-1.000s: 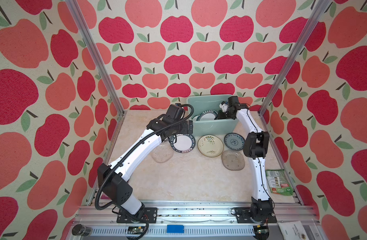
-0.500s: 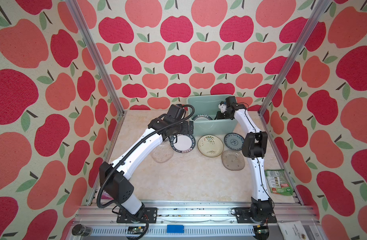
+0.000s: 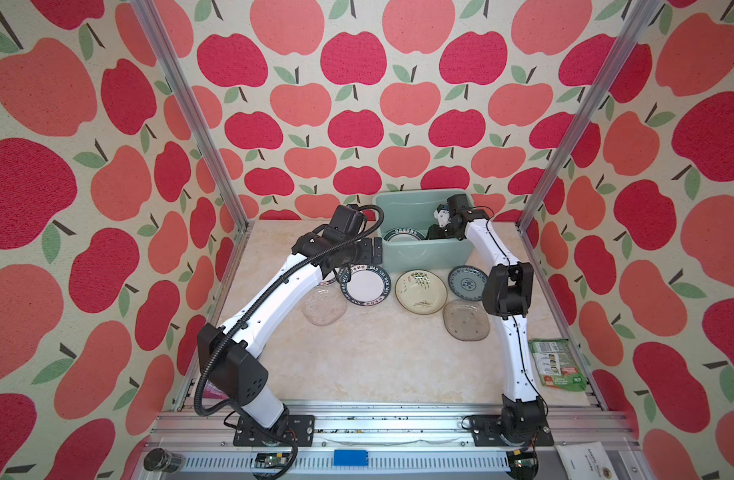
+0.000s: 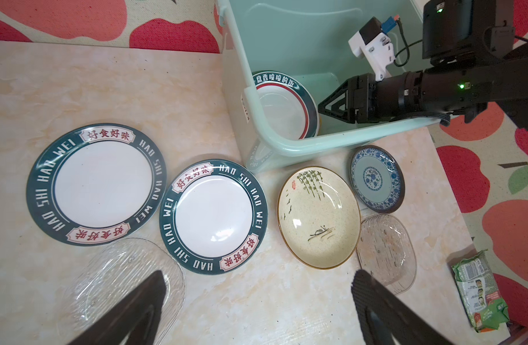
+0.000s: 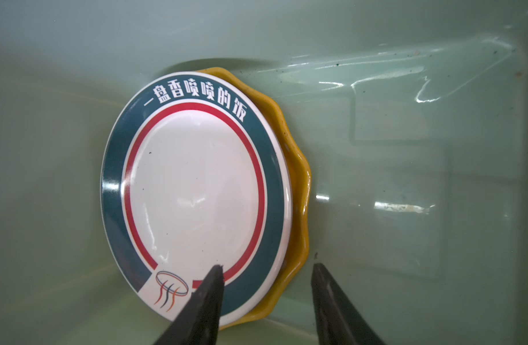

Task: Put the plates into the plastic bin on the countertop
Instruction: 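Lower the red-and-green plate onto the stack in the bin and open the right gripper, then raise the right gripper from the bin and move it toward the green-rimmed plates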

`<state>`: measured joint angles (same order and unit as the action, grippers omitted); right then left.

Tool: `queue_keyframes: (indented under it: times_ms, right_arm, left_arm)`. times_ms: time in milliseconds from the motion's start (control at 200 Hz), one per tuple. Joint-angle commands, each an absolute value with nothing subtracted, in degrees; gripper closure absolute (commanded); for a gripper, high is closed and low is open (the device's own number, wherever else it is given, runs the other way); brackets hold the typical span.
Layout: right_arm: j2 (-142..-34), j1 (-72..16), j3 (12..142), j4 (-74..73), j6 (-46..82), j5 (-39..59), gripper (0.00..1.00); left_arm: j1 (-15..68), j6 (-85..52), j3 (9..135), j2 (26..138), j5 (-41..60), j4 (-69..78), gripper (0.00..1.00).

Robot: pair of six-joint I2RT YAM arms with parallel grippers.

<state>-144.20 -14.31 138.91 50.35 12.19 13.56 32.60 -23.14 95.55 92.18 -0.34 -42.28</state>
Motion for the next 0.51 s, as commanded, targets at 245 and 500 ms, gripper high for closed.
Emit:
queue_keyframes:
  times_ms: [245, 500]
  right_arm:
    - [-127.0, -17.5, 137.5, 56.7, 11.7, 10.9, 0.28]
    - [-109.5, -24.9, 125.2, 57.2, 7.7, 1.3, 0.21]
  left_arm:
    - [29.1, -21.1, 92.2, 76.1, -5.6, -45.3, 0.01]
    - [25.6, -22.9, 85.6, 59.8, -6.5, -47.7, 0.01]
